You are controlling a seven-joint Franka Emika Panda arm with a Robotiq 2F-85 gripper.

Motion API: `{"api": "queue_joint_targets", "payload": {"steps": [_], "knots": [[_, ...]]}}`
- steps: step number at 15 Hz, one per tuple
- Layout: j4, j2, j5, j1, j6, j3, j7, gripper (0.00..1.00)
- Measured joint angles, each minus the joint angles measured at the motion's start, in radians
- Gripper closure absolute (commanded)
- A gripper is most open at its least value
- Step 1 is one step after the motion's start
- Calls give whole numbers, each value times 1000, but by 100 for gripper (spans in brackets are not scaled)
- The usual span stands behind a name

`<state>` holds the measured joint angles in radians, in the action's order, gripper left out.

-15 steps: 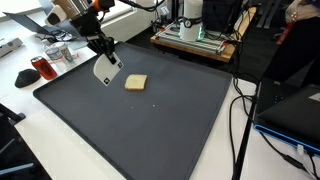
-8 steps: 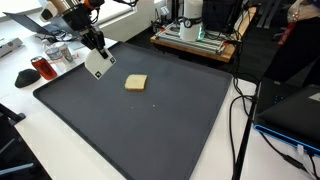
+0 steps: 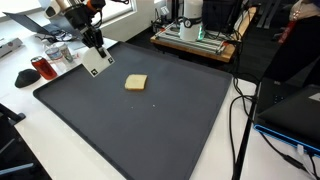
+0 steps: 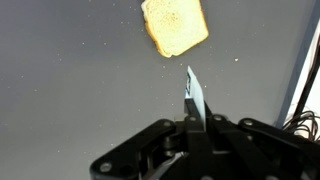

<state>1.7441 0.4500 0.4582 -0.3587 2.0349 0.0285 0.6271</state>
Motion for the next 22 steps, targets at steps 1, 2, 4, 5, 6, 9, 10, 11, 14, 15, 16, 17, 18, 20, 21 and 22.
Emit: {"api": "queue_joint_targets", "payload": {"steps": [1, 2, 4, 5, 6, 9, 10, 11, 14, 15, 16, 17, 18, 20, 21, 22], "knots": [[31, -14, 17, 0, 20, -1, 12, 99], [65, -28, 32, 0, 42, -2, 21, 99], [136, -60, 53, 1, 101, -5, 31, 99], [171, -76, 61, 1, 133, -6, 34, 99], [204, -93, 65, 1, 160, -7, 39, 99], [290, -145, 65, 3, 180, -17, 46, 99], [316, -162, 65, 4, 180, -22, 46, 99], [340, -180, 68, 5, 183, -28, 46, 99], [409, -229, 92, 9, 214, -44, 47, 99], [432, -244, 106, 10, 232, -47, 47, 99], [455, -258, 126, 13, 254, -48, 51, 99], [481, -270, 157, 17, 284, -49, 58, 99], [505, -280, 196, 22, 315, -49, 69, 99], [554, -295, 288, 33, 385, -52, 95, 99], [577, -301, 333, 39, 415, -55, 111, 99], [598, -306, 374, 44, 439, -58, 129, 99]]}}
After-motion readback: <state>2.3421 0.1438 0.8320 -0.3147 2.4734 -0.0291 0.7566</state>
